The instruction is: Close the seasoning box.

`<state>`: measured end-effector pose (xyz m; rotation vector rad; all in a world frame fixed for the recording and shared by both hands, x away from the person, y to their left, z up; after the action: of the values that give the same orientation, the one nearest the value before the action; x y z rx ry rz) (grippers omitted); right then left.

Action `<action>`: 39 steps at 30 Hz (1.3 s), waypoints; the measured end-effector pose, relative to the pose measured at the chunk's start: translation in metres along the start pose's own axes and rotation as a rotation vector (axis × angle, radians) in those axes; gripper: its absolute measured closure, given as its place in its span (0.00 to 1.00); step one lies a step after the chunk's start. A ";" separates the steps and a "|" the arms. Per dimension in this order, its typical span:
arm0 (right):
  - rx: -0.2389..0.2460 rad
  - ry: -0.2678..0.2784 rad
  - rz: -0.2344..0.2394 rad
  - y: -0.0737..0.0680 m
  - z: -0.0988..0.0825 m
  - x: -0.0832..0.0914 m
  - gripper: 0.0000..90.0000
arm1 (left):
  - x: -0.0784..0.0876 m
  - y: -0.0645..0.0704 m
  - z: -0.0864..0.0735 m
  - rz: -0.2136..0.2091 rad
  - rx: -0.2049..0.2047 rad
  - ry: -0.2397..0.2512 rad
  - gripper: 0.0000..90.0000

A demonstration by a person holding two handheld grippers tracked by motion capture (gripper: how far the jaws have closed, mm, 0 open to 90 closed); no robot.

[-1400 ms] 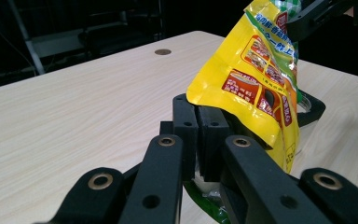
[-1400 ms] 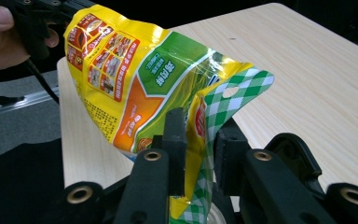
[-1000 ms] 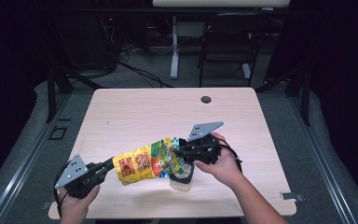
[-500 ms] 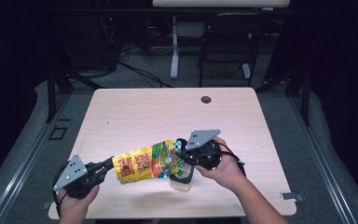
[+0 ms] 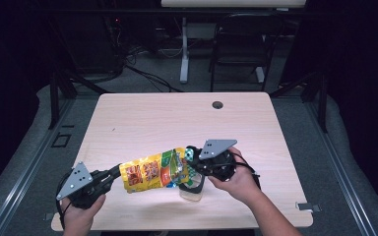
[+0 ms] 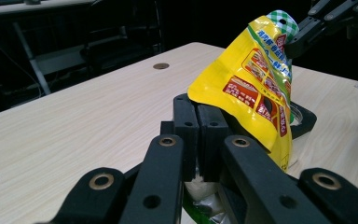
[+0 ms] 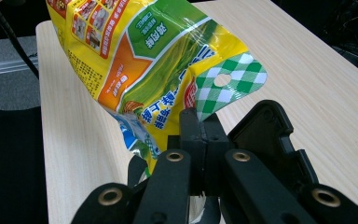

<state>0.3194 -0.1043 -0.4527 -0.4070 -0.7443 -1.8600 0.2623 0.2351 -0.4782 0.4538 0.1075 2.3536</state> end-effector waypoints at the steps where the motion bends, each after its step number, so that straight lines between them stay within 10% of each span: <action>1: 0.000 -0.001 0.000 0.000 0.000 0.000 1.00 | 0.000 0.000 0.000 0.000 0.000 -0.001 0.98; 39: -0.048 0.037 -0.064 -0.002 -0.011 -0.002 1.00 | 0.002 0.009 0.011 0.003 -0.039 0.014 0.99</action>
<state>0.3185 -0.1096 -0.4623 -0.3821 -0.6957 -1.9430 0.2591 0.2294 -0.4652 0.4189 0.0671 2.3575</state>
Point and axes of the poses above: each handheld gripper's, and its own axes: x roughly backward along the jaws, z roughly out of its top, y roughly to its right, the point moved 2 cm from there along -x, roughly forward along the jaws, and after that the axes turned 15 degrees about x, right-handed, at the moved point
